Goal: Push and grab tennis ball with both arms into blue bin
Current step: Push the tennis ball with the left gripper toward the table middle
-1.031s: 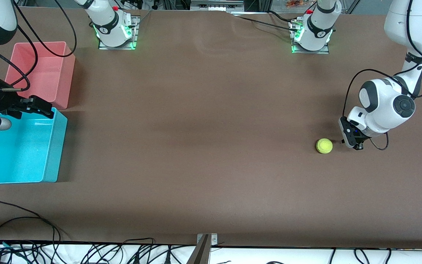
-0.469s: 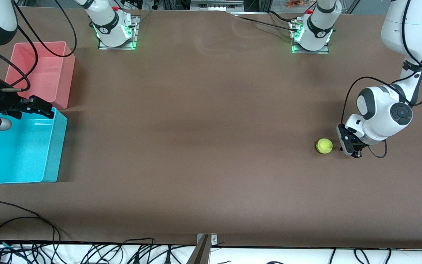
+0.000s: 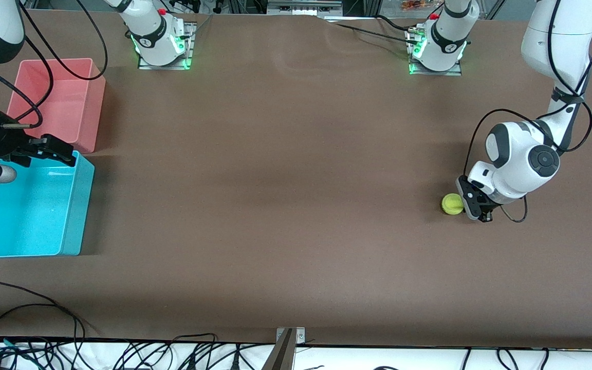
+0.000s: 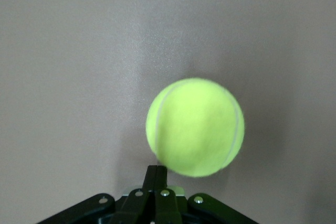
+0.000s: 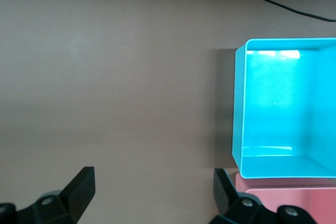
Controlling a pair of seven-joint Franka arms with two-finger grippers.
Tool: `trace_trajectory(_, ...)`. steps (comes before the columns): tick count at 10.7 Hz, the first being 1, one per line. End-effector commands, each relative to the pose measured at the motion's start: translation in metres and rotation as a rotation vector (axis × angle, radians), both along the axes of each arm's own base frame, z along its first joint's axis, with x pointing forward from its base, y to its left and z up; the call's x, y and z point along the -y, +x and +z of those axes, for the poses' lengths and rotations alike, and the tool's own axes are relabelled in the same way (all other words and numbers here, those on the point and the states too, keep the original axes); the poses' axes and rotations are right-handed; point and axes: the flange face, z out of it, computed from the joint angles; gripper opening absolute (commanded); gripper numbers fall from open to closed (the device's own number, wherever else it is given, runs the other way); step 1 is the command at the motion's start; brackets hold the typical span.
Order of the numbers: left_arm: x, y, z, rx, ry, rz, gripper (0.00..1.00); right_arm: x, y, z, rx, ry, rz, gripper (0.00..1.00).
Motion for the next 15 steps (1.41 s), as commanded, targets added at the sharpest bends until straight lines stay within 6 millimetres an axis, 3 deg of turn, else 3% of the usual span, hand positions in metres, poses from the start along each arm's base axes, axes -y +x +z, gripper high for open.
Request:
trace_trajectory(1, -0.004, 0.004, -0.002, 0.004, -0.006, 0.021, 0.00, -0.002, -0.003, 0.002, 0.008, 0.006, 0.004, 1.00)
trace_trajectory(2, -0.002, 0.004, -0.002, 0.004, -0.014, 0.044, 0.00, -0.002, -0.002, 0.000, 0.005, 0.006, 0.004, 1.00)
trace_trajectory(3, 0.013, 0.004, -0.002, 0.002, -0.015, 0.094, 0.00, -0.002, -0.002, 0.000, 0.005, 0.006, 0.004, 1.00)
trace_trajectory(5, 0.060, -0.004, -0.011, -0.026, -0.046, 0.174, 0.00, -0.002, -0.002, 0.000, 0.005, 0.006, 0.004, 1.00)
trace_trajectory(6, 0.095, -0.004, -0.007, -0.030, -0.070, 0.258, 0.00, -0.002, -0.002, 0.000, 0.005, 0.006, 0.004, 1.00)
trace_trajectory(7, 0.148, -0.011, -0.007, -0.045, -0.088, 0.350, 0.00, -0.002, -0.002, 0.000, 0.005, 0.006, 0.004, 1.00)
trace_trajectory(8, 0.169, -0.012, 0.014, -0.049, -0.074, 0.446, 0.00, -0.002, -0.002, 0.001, 0.006, 0.006, 0.004, 1.00)
trace_trajectory(9, 0.165, -0.005, 0.028, -0.061, -0.023, 0.437, 0.00, -0.002, -0.002, 0.001, 0.006, 0.006, 0.004, 1.00)
trace_trajectory(11, 0.148, 0.002, 0.032, -0.047, -0.012, 0.395, 0.00, -0.002, -0.002, 0.000, 0.005, 0.006, 0.004, 1.00)
trace_trajectory(13, 0.120, 0.008, 0.039, -0.035, -0.008, 0.373, 0.00, -0.002, -0.002, 0.000, 0.006, 0.006, 0.004, 1.00)
trace_trajectory(15, 0.089, 0.008, 0.062, -0.018, 0.015, 0.355, 0.00, -0.008, -0.002, 0.000, 0.006, 0.007, 0.010, 1.00)
